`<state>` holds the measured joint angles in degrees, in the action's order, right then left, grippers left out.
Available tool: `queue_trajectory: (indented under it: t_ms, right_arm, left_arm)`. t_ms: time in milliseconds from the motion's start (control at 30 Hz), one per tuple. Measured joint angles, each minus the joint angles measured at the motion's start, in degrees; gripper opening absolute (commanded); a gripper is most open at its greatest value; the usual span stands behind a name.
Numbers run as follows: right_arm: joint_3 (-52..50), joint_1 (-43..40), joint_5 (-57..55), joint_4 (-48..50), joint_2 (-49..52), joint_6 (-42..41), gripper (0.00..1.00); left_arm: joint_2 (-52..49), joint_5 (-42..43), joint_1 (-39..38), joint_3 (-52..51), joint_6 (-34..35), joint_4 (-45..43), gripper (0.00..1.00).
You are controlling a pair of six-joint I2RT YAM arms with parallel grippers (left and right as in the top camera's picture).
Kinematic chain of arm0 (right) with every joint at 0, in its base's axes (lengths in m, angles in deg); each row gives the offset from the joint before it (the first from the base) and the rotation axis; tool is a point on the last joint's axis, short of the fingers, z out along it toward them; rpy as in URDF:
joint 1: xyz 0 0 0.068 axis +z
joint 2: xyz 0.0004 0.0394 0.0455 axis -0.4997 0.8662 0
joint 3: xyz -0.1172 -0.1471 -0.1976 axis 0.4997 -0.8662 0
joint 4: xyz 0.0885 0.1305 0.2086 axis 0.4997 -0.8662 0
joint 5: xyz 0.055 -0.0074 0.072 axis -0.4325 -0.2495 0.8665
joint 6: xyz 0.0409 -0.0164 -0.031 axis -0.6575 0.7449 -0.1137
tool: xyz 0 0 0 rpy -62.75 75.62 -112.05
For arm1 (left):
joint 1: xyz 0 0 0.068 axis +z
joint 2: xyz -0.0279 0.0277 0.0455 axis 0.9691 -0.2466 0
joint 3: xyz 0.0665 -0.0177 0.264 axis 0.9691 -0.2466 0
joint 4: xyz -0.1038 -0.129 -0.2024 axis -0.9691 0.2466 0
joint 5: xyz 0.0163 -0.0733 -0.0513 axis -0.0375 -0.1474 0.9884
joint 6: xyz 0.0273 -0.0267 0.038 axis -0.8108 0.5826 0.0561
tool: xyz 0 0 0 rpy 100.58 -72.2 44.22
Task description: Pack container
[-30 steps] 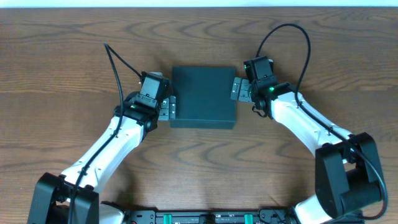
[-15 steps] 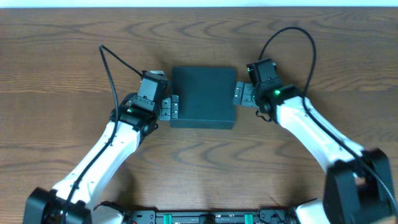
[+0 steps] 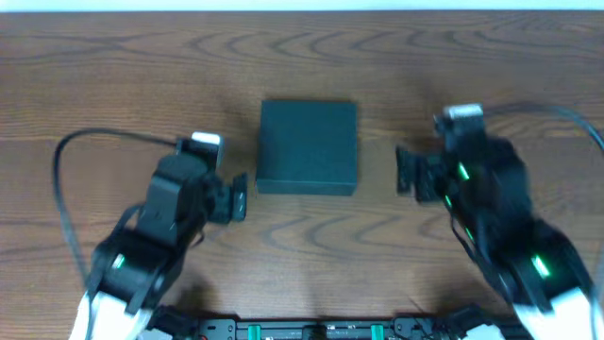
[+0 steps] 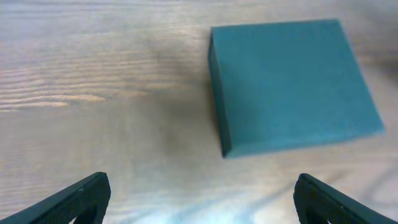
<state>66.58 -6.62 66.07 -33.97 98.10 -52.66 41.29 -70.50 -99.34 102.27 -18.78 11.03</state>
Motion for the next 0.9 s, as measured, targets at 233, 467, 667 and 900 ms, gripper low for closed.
queue_trajectory:
  t_ms: [233, 467, 667, 900]
  right_arm:
    - [0.0, 4.3, 0.8, -8.3, -18.7, 1.2, 0.99]
    - [0.0, 4.7, 3.9, -9.0, -24.9, 1.4, 0.99]
    - [0.0, 4.7, 5.9, -9.9, -24.8, 1.6, 0.99]
    - [0.0, 4.7, 6.4, -9.9, -24.8, -0.7, 0.99]
  left_arm:
    - [15.4, 0.9, -1.8, 0.0, -1.1, 8.2, 0.95]
    - [22.1, 0.9, -1.8, 0.0, 0.0, 12.9, 0.95]
    - [22.5, 0.9, -1.8, 0.0, 0.6, 17.6, 0.95]
    - [22.5, 0.9, -1.8, 0.0, 0.6, 23.9, 0.95]
